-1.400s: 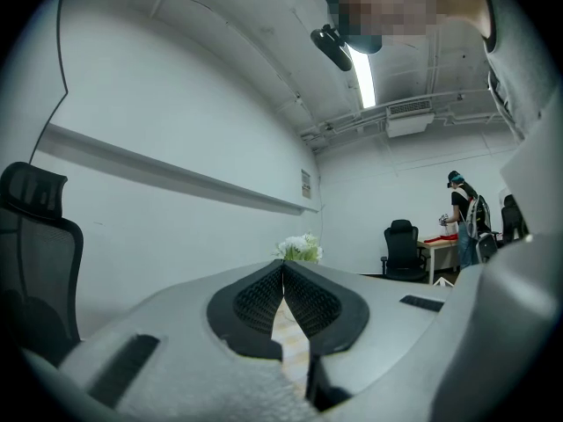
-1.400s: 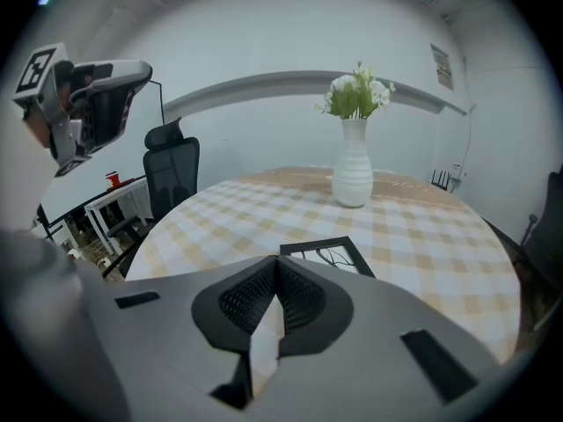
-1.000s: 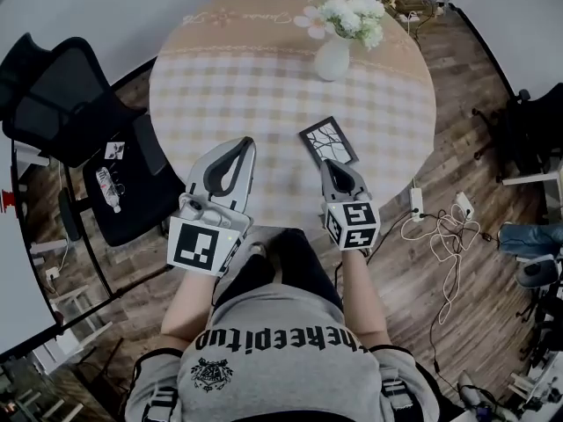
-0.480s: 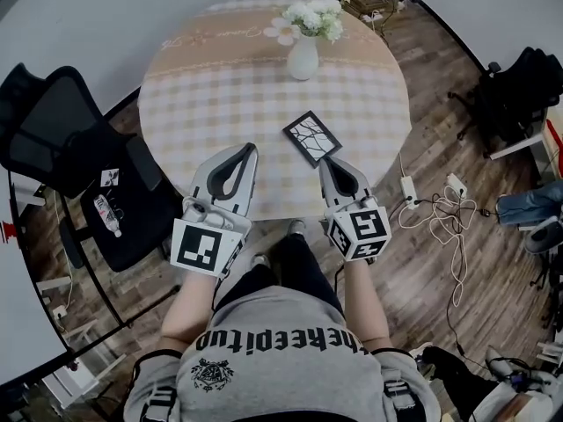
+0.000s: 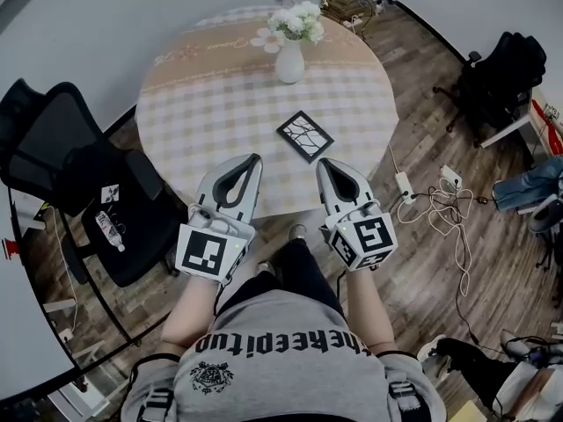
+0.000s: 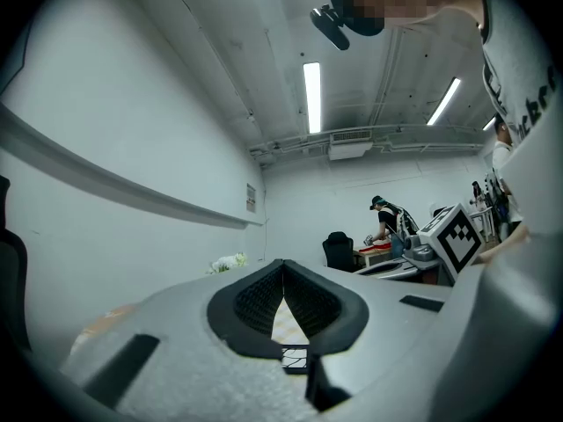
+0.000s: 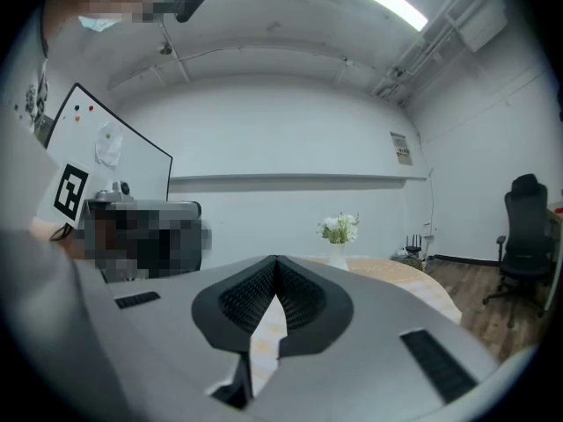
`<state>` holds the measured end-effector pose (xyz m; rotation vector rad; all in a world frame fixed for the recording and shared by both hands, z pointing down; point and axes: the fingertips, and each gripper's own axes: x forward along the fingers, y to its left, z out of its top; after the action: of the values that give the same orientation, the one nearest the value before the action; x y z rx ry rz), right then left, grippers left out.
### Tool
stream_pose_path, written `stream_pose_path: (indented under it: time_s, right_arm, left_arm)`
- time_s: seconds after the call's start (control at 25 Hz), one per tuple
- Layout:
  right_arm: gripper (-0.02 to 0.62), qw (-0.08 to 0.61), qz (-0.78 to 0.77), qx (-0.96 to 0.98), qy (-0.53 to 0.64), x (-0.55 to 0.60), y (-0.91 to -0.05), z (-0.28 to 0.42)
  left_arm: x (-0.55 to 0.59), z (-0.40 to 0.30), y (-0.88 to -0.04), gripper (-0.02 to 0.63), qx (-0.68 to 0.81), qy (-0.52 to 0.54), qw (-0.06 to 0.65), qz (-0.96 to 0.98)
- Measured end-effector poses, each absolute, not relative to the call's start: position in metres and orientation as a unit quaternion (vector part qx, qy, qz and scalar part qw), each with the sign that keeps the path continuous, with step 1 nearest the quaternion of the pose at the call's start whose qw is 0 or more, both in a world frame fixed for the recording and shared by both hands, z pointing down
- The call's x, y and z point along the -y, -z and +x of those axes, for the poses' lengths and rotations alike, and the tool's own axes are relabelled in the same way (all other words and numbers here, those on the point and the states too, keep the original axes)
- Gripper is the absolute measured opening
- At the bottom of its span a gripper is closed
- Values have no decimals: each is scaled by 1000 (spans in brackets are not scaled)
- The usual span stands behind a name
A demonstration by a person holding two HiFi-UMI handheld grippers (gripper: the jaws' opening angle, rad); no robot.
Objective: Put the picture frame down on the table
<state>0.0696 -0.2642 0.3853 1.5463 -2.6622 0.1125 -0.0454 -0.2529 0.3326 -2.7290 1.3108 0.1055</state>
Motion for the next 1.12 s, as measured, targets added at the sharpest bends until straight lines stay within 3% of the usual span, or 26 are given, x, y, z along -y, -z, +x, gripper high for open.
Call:
stream_pose_path:
  time_s: [1.12]
  right_arm:
    - [6,-7,496,868,11,211,-335,54]
  left_arm:
    - [208,-59,-316,17,-429,-58,72,-899]
